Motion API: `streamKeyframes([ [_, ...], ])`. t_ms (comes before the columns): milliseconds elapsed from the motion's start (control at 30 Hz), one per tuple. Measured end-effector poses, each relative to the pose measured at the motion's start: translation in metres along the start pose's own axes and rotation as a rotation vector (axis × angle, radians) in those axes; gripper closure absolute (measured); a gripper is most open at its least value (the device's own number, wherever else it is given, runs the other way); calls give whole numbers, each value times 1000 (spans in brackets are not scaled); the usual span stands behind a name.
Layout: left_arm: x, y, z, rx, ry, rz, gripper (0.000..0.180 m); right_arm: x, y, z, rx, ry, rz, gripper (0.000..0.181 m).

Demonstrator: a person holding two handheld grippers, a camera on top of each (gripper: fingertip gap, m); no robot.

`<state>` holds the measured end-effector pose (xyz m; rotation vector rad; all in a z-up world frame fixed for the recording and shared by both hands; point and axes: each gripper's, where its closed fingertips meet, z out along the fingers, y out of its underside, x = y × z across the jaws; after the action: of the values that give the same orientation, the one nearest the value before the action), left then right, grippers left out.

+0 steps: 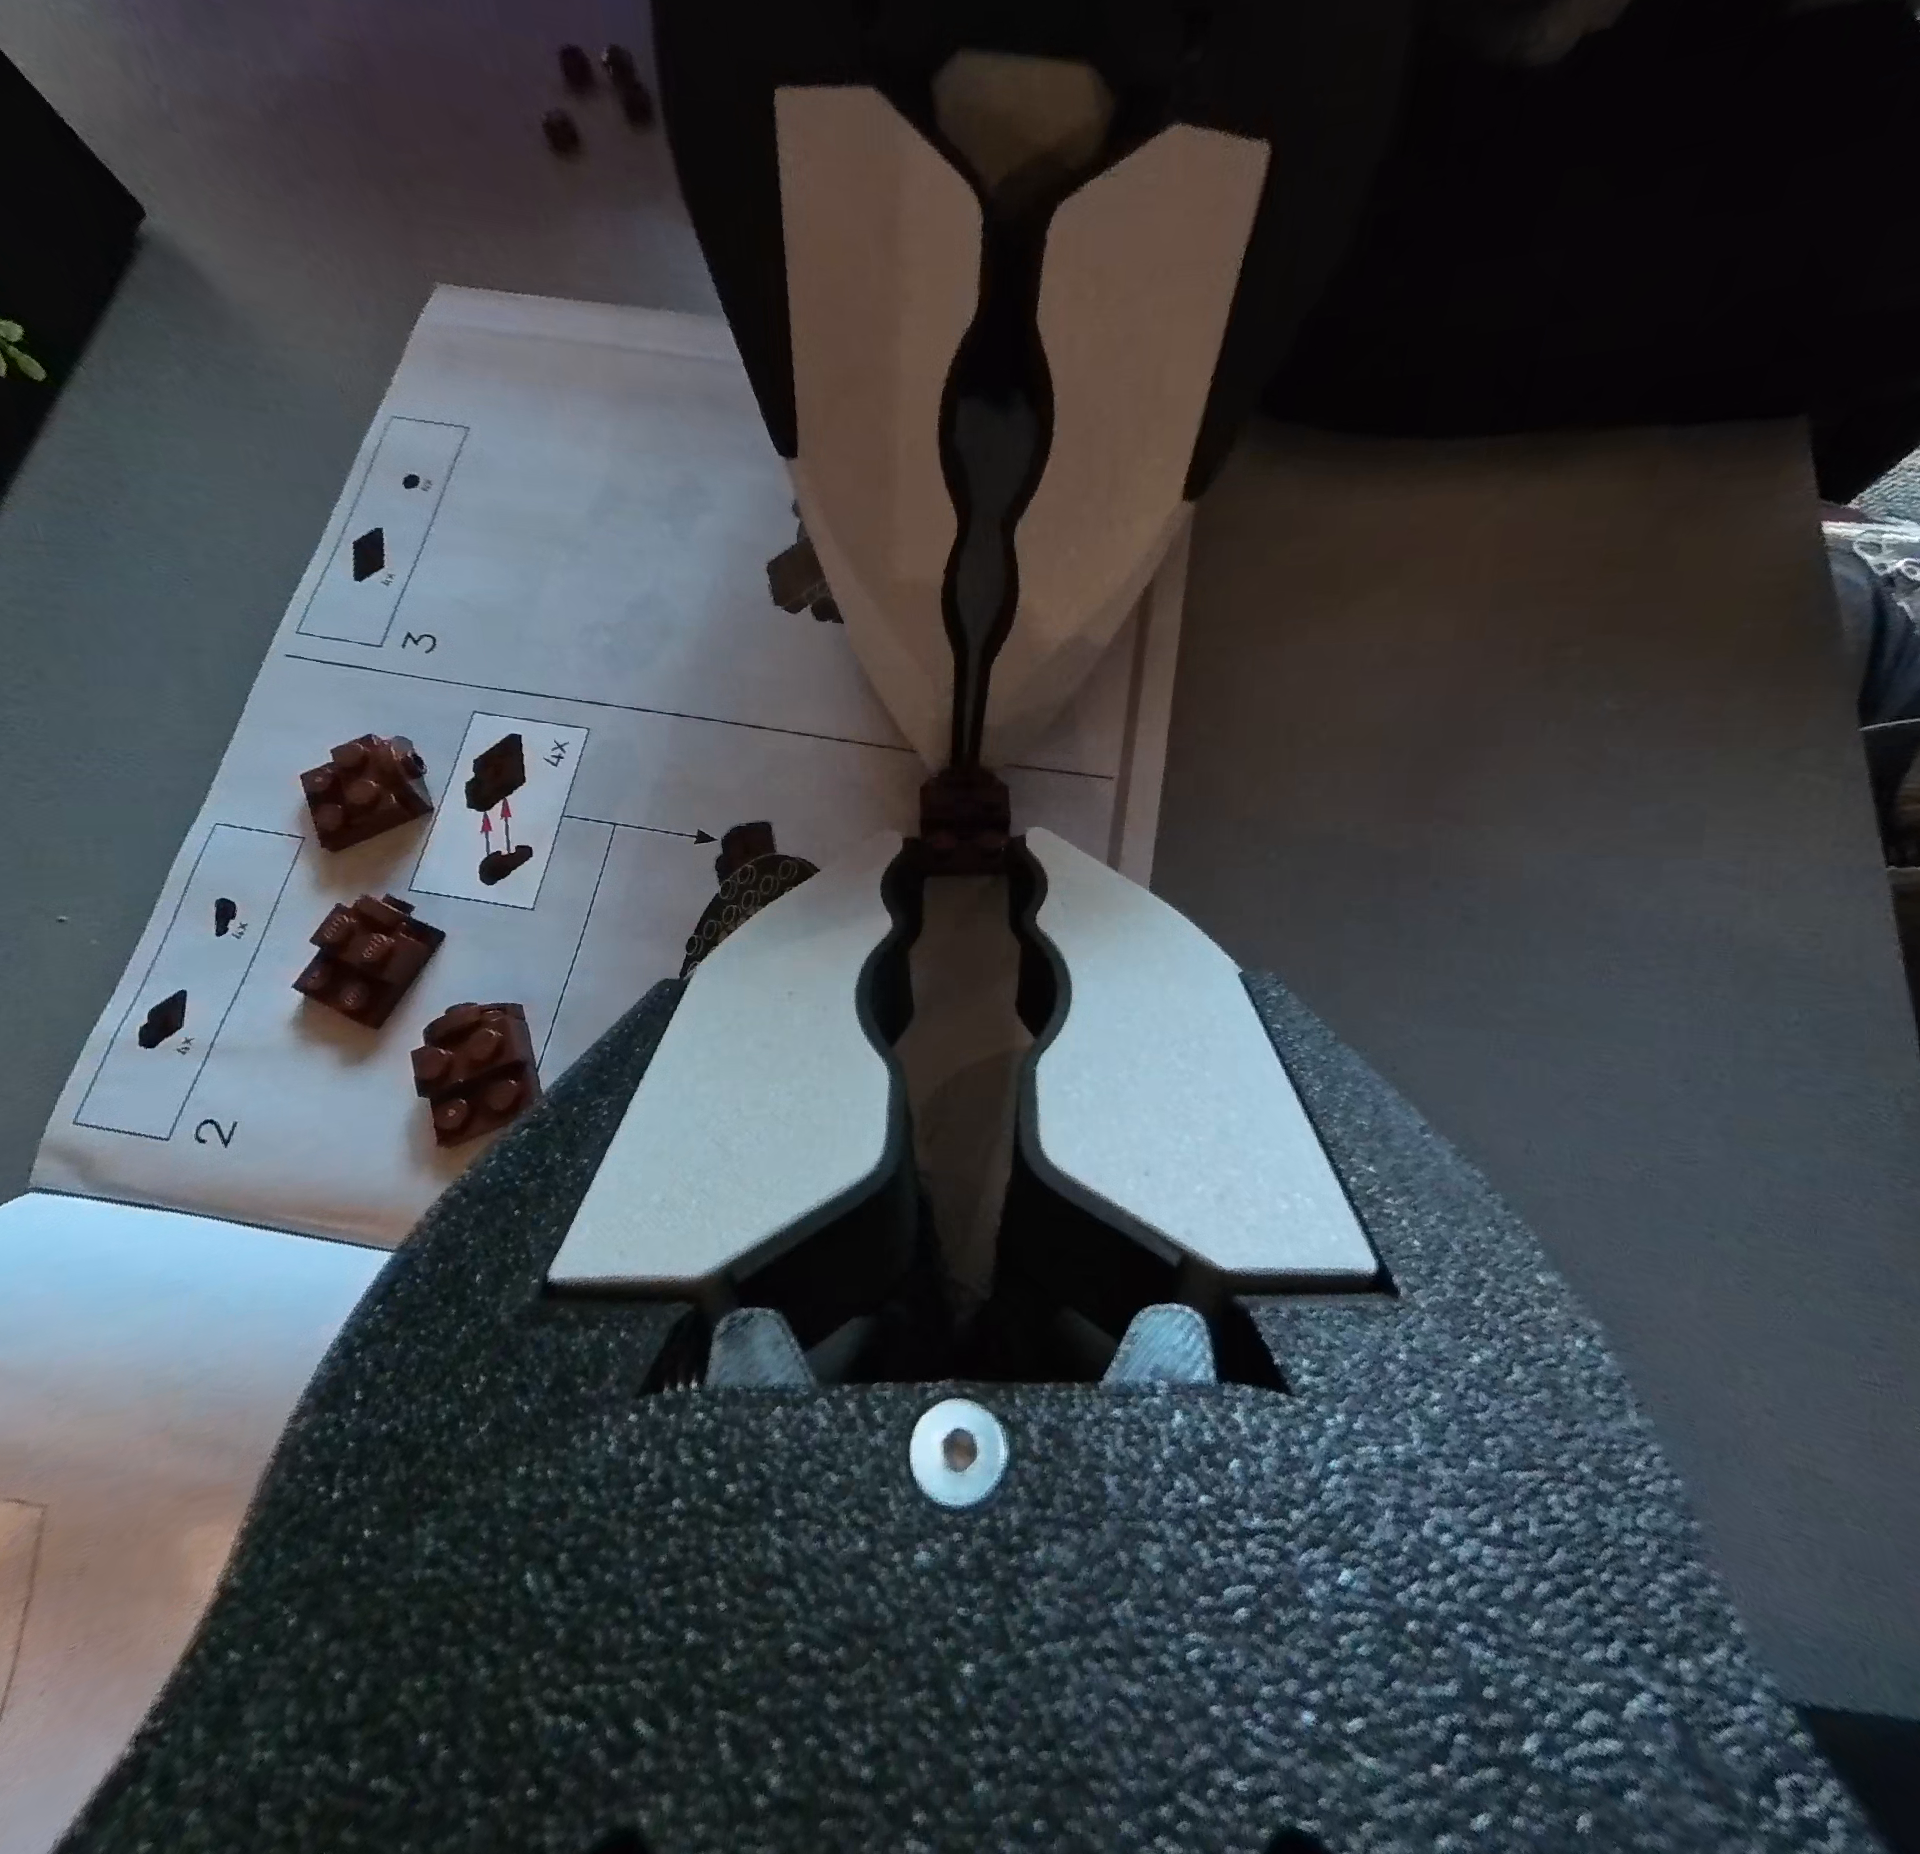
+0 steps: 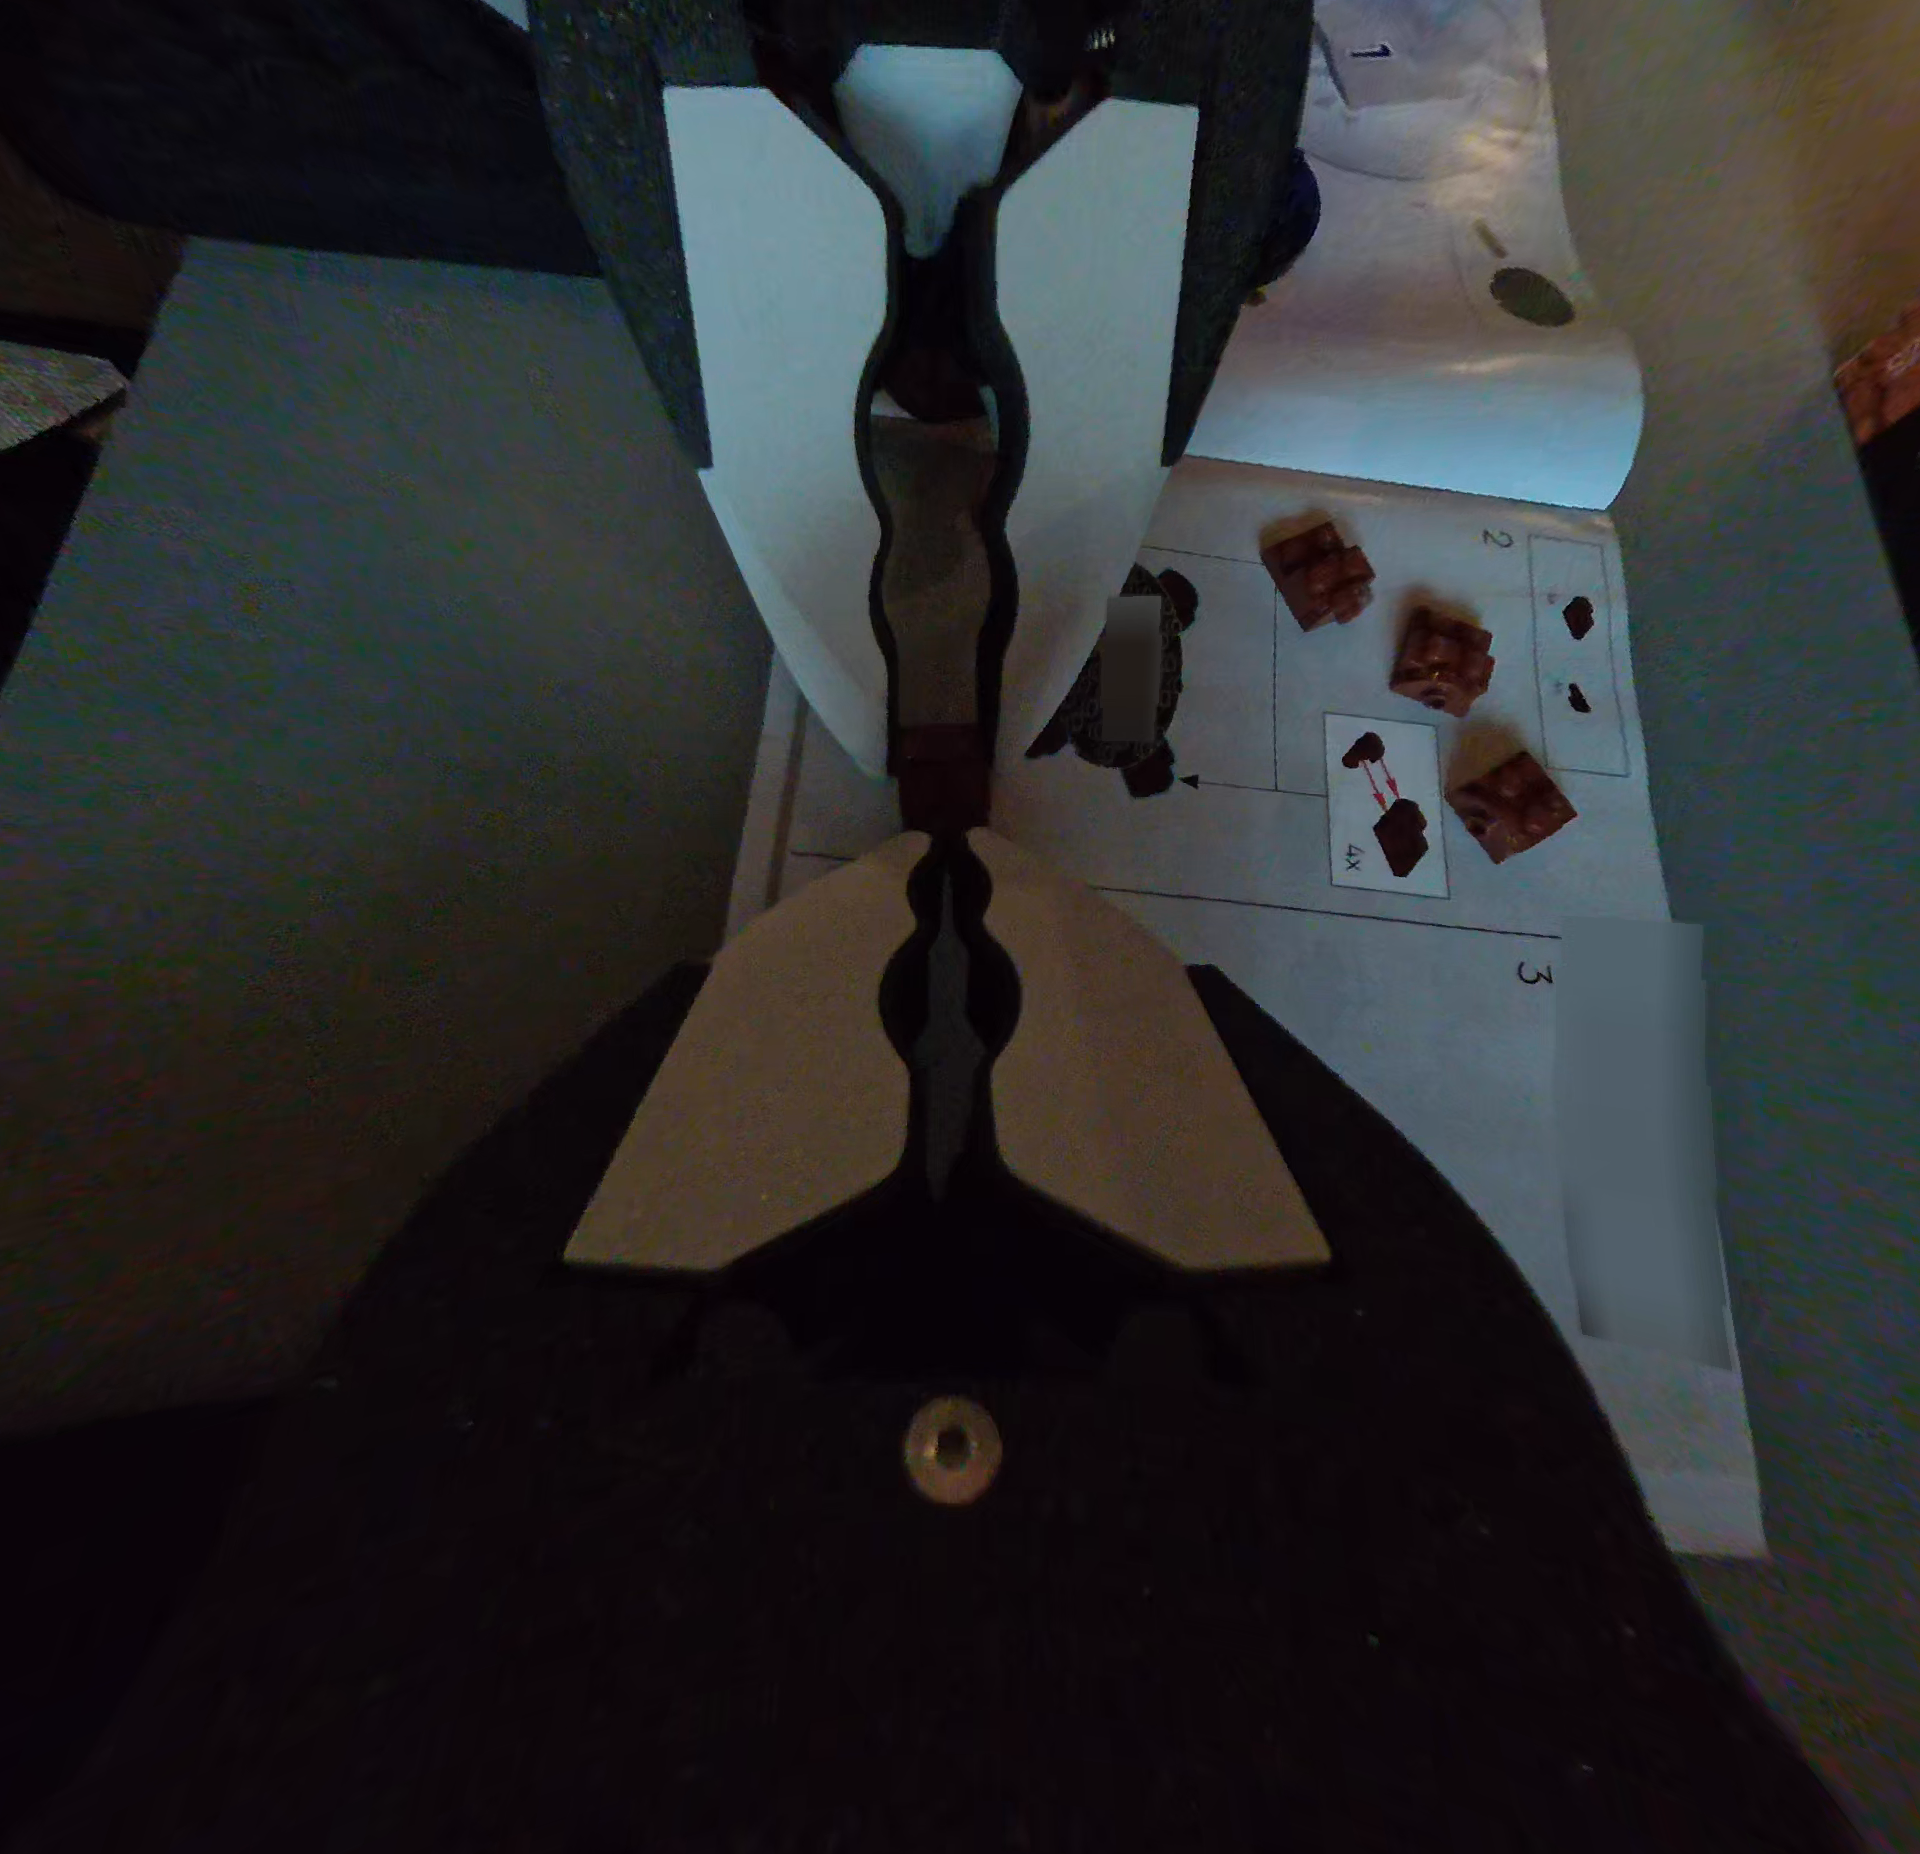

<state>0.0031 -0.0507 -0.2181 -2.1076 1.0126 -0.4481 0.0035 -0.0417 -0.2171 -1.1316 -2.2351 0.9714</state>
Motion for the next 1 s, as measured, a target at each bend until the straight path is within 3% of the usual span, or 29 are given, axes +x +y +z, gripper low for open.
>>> streamKeyframes([
  [300, 1, 0, -1, 9, -17, 25, 165, -1, 1, 0, -37, 7, 5, 180],
  [367, 4, -12, -9, 110, 23, 24, 165, 4, 1, -8, -50, 29, 14, 165],
  [400, 4, -23, -19, 202, 41, 6, 165, 9, -4, -14, -19, 79, 14, 156],
  [500, -2, -54, -56, 487, 47, -31, 166, 12, -36, -42, 254, 82, 71, 152],
  [567, -6, -63, -72, 589, 49, -62, 166, 9, -62, -62, 447, 29, 128, 141],
  [633, -3, -69, -79, 658, 69, -66, 166, 11, -78, -76, 533, 32, 151, 138],
  [700, -1, -70, -78, 671, 87, -71, 166, 7, -87, -76, 536, 36, 114, 138],
  [833, 5, -68, -72, 642, 104, -53, 165, -2, -98, -67, 513, 8, 76, 157],
  [1000, 8, -68, -65, 620, 109, -46, 165, -2, -91, -59, 485, -33, 105, 156],
])
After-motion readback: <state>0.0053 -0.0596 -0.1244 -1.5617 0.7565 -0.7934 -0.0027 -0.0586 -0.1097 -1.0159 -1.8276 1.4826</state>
